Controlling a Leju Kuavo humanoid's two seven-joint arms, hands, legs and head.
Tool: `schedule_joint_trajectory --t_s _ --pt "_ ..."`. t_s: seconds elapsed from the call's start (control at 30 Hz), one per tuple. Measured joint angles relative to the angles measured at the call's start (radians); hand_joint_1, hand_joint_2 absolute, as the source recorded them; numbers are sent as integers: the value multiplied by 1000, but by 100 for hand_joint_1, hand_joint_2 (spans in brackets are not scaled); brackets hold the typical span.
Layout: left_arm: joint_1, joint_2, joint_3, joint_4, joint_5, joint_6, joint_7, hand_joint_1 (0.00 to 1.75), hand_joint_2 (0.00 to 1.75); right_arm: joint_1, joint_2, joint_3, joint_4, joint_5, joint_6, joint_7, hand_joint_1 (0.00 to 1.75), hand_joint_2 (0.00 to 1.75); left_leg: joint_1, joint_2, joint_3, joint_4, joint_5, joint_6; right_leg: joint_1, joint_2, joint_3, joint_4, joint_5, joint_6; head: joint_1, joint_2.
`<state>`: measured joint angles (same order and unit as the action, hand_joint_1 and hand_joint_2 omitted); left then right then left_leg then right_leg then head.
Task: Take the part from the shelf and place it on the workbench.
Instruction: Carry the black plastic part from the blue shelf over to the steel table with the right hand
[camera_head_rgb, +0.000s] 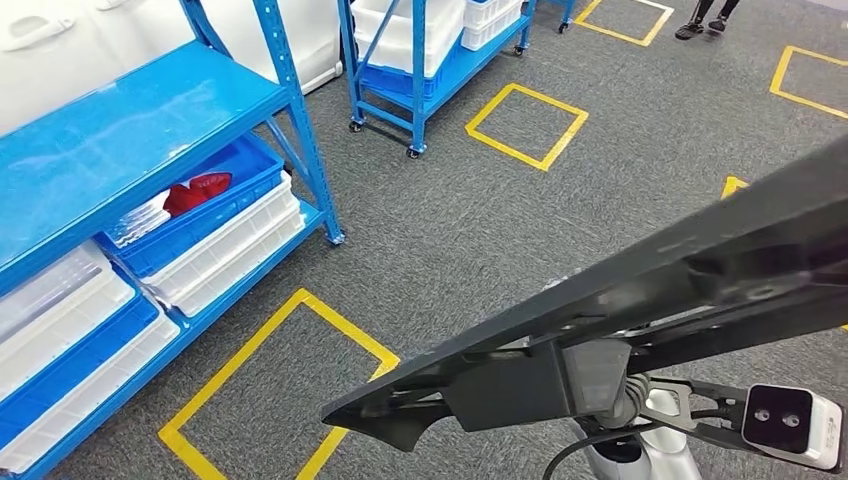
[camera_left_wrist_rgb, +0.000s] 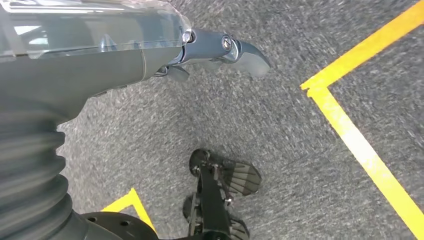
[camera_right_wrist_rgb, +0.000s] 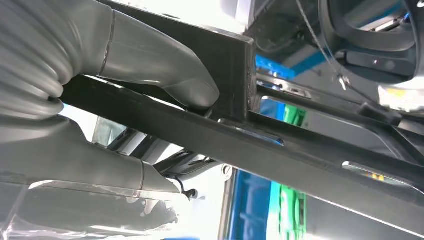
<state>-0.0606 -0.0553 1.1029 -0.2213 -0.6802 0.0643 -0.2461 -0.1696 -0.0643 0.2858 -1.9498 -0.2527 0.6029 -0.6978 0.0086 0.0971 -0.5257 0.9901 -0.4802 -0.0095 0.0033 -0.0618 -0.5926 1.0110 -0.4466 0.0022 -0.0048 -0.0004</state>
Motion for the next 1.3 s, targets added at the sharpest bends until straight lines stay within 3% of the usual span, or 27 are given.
schedule_joint_trajectory --t_s 0.07,0.1,0.17,0.23,0.27,0.3,0.37,0.43,0.5,0.53,0.57,0.63,0.7,0.77,0.8,0.83,0.9,0.97,1.0,1.07,1.13,1.2,1.23,1.27,1.3 --pt "-2 0 0 0 0 0 0 0 175 2 2 -1 0 0 -1 0 175 175 2 7 4 2 -7 -11 -2 23 -1 -4 4 -12 0 0" --pt "-3 0 0 0 0 0 0 0 175 2 3 -2 -1 0 -1 0 175 175 4 -9 0 16 -20 -16 -5 33 0 -7 6 -18 0 0" --pt "-2 0 0 0 0 0 0 0 175 2 7 -3 -1 0 -1 0 175 175 7 -60 -41 111 -78 -21 -8 53 1 -11 10 -29 0 0" --pt "2 0 0 0 0 0 0 0 175 2 12 -3 -1 0 -2 0 175 175 8 -86 -111 255 -141 -23 -6 76 -1 -11 11 -35 0 0" --pt "3 0 1 0 0 0 0 0 175 3 13 -3 -1 0 -2 0 175 175 8 -89 -135 298 -149 -22 -4 90 -1 -10 11 -36 0 0" --pt "4 0 1 0 0 0 0 0 175 4 13 -3 -1 0 -2 0 175 175 7 -90 -141 302 -135 -20 -3 104 0 -9 11 -36 0 0" --pt "4 0 1 0 1 0 0 0 175 4 13 -3 -1 0 0 0 175 175 8 -107 -98 193 -56 -13 -2 132 3 -7 10 -35 0 0" --pt "3 1 1 0 1 0 0 0 175 4 14 -3 -1 0 0 0 175 175 9 -155 -42 59 1 -4 -1 157 1 -2 9 -29 0 0" --pt "4 2 1 0 1 0 0 0 175 4 15 -3 -1 0 0 0 175 175 7 -178 -23 12 9 2 -6 179 -6 0 11 -17 0 0" --pt "3 2 1 0 1 0 0 0 175 5 16 -4 -1 0 -1 0 175 175 6 -167 -21 7 10 6 -8 192 -9 -2 14 -9 0 0" --pt "2 1 1 0 1 0 0 0 175 6 16 -5 -1 0 -1 0 175 175 7 -155 -18 3 14 11 -10 194 -11 -1 15 -2 0 0" --pt "-1 1 1 0 1 0 0 0 175 6 16 -7 -1 0 -1 0 175 175 10 -129 -11 -9 20 23 -7 154 -33 41 -11 7 0 0" --pt "0 1 1 0 1 0 0 0 175 5 16 -8 -1 0 -2 0 175 175 9 -103 -9 -14 21 29 -8 92 -93 160 -74 14 1 0" --pt "2 2 1 0 -9 -2 7 0 175 8 16 -8 -1 8 -11 0 175 175 7 -75 -9 -13 18 30 -14 70 -150 272 -114 21 0 0" --pt "2 2 -3 0 -26 -6 21 0 175 13 16 -9 -3 25 -27 0 175 175 7 -62 -8 -13 16 29 -16 67 -155 283 -109 23 0 0" --pt "0 2 -10 0 -50 -11 43 0 175 22 16 -9 -7 47 -51 0 175 175 7 -50 -5 -12 13 27 -18 61 -138 250 -85 23 0 0" --pt "-4 3 -27 0 -90 -19 93 0 175 45 16 -7 -25 87 -103 0 175 175 5 -31 2 -11 6 20 -16 26 -61 111 -25 20 0 0" --pt "-7 4 -36 0 -95 -13 123 0 175 55 16 0 -40 97 -132 0 175 175 0 -15 8 -8 -2 9 -9 -3 -9 13 2 6 0 0" --pt "-9 6 -36 0 -89 -7 130 0 175 54 15 7 -42 96 -142 0 175 175 -2 -5 11 -8 -6 3 -4 -4 -4 0 0 -1 0 0" --pt "-13 7 -35 0 -73 4 132 0 175 48 13 22 -43 85 -159 1 175 175 -2 11 17 -9 -12 -8 -4 21 -5 -2 2 -15 0 0" --pt "-17 7 -32 0 -61 9 130 0 175 31 10 35 -42 70 -168 2 175 175 3 -18 8 25 -41 -17 -7 42 -2 -9 5 -29 0 0" --pt "-15 7 -29 0 -55 9 129 0 175 14 9 48 -40 59 -171 4 175 175 5 -68 -43 140 -103 -21 -8 63 0 -11 7 -38 0 0" --pt "-13 7 -27 0 -53 9 129 0 175 9 8 54 -38 56 -171 5 175 175 5 -81 -81 214 -133 -21 -6 75 0 -11 7 -40 0 0" --pt "-10 7 -25 0 -53 8 128 0 175 7 7 58 -36 55 -172 7 175 175 5 -86 -112 271 -149 -21 -4 88 1 -11 6 -41 0 0" --pt "-8 7 -25 0 -53 6 128 0 175 6 6 62 -34 54 -172 8 175 175 5 -88 -131 295 -144 -19 -2 101 2 -10 6 -42 0 0"
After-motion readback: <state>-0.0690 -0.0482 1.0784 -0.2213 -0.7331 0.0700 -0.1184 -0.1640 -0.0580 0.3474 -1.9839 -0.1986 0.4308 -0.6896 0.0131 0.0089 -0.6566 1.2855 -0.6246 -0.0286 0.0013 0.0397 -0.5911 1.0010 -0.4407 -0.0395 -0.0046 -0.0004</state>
